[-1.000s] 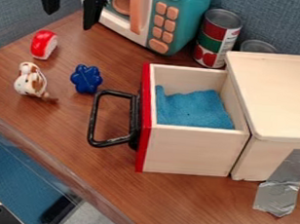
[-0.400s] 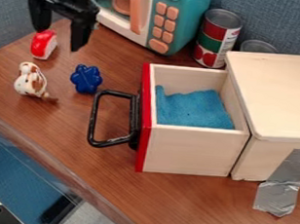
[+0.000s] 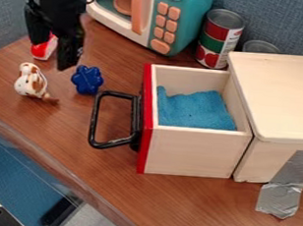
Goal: Close the drawer
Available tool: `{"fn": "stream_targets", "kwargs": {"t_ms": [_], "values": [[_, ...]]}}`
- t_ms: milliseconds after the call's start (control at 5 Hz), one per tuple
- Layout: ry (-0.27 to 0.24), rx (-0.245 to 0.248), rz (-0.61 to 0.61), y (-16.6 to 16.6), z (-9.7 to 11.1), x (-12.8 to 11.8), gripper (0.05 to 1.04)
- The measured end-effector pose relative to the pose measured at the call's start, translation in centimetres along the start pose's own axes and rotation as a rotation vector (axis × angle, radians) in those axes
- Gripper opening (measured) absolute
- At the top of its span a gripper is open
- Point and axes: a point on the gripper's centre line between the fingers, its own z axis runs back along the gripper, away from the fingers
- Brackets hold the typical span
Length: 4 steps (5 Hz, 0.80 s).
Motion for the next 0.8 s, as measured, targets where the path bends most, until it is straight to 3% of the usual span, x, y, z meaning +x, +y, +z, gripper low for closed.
{"fn": "stream_targets", "kwargs": {"t_ms": [400, 800], "values": [[-0.021, -0.037, -0.356, -1.7, -0.9, -2.3, 1.005], [-0.014, -0.069, -0.462, -3.4, -2.5, -3.8, 1.005]]}}
